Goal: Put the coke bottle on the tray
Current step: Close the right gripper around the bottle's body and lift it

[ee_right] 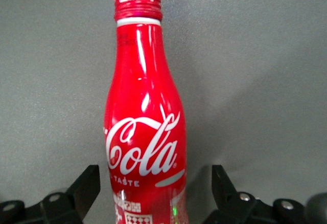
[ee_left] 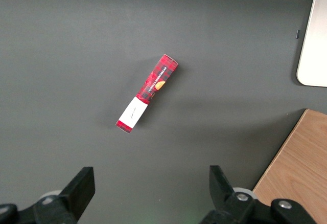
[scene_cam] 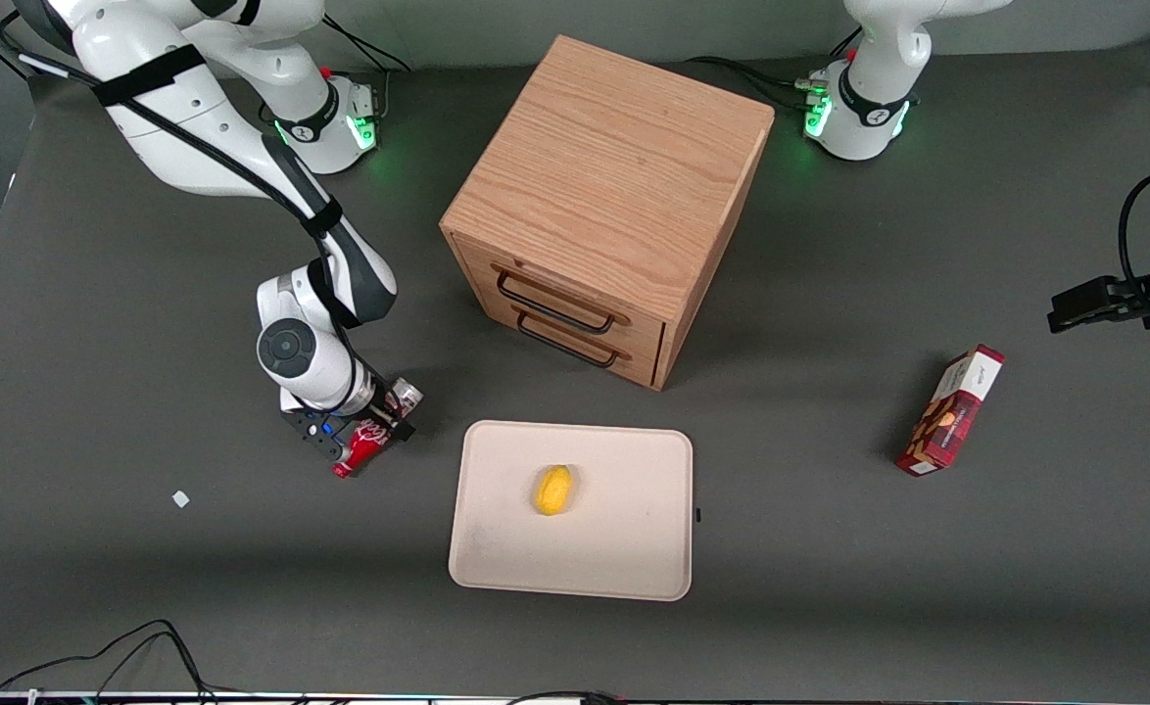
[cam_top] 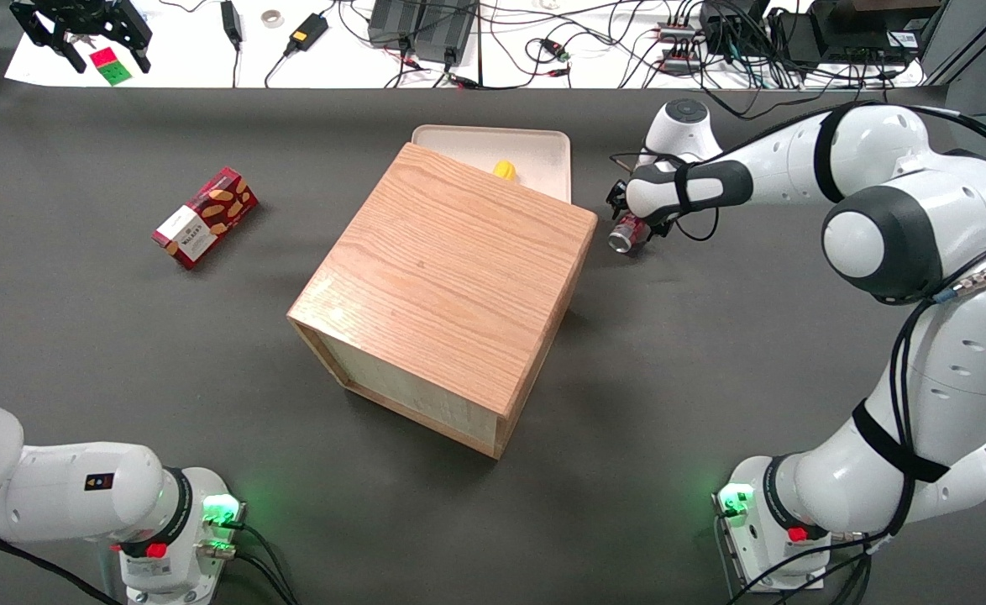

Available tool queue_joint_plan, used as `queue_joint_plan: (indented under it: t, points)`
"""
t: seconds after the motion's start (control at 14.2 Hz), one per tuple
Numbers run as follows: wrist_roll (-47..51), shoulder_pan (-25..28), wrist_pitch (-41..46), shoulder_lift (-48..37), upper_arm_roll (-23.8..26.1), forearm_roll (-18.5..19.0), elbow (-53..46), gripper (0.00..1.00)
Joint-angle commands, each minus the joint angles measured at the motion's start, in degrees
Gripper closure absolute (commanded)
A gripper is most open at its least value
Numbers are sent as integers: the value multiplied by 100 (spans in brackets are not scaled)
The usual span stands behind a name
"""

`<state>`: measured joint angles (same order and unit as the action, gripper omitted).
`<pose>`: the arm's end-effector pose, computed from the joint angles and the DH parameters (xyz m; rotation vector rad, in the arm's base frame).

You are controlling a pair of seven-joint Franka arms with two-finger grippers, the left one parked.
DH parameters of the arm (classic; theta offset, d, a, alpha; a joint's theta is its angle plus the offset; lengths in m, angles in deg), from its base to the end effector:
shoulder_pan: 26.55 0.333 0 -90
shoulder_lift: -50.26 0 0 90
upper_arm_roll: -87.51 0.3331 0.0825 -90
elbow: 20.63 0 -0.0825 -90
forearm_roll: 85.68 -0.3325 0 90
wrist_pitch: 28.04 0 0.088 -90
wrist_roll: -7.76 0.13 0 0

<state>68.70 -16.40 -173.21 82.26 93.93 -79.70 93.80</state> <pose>0.5611 0.1640 0.2103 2.9393 -1.0805 -0.0208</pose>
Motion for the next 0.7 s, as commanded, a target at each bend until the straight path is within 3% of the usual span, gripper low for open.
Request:
queue_joint_plan:
  t: [0.0, 0.63]
  points:
    - [436, 4, -108, 8, -10, 341, 18, 100]
    - [437, -40, -108, -1, -1, 395, 36, 100]
